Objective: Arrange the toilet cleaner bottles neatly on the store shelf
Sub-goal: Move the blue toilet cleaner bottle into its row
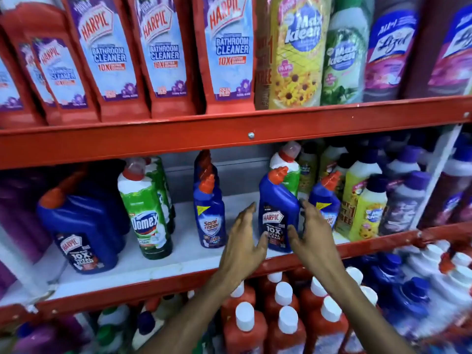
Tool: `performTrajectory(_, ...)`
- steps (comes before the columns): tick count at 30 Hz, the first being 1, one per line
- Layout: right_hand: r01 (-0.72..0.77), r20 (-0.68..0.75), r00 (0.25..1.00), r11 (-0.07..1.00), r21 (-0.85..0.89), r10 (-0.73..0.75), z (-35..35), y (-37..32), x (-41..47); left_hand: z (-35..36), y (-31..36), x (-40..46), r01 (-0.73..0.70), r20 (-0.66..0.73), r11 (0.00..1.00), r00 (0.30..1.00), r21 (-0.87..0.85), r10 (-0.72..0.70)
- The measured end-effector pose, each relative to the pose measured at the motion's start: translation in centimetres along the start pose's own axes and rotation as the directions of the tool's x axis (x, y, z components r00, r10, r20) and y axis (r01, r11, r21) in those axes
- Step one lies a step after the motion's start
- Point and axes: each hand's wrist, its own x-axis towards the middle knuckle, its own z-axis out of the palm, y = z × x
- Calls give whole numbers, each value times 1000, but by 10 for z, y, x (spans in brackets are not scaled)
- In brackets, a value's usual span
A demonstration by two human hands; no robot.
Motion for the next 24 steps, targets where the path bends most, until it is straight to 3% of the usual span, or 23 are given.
performTrajectory(4,-112,79,991,993,48,108,8,8,0,16,5,16,193,82,955,980,-226,-179)
performTrajectory(6,-151,64,987,985,77,146,11,12,1,22,3,18,217,65,934,976,-285,-207)
performTrajectory(14,-35,15,999,955,293,32,11,-18,-23,-14,-7,-22,10,-210,925,973,-379,-96)
performTrajectory(19,74,76,990,899,431,-118,32,-78,-36,-81,-28,-54,-46,-377,956,923,-290,-70)
performTrajectory(24,109,169,959,848,519,-227,92,-141,-49,-153,-72,-95,-5,-523,985,848,-175,-88)
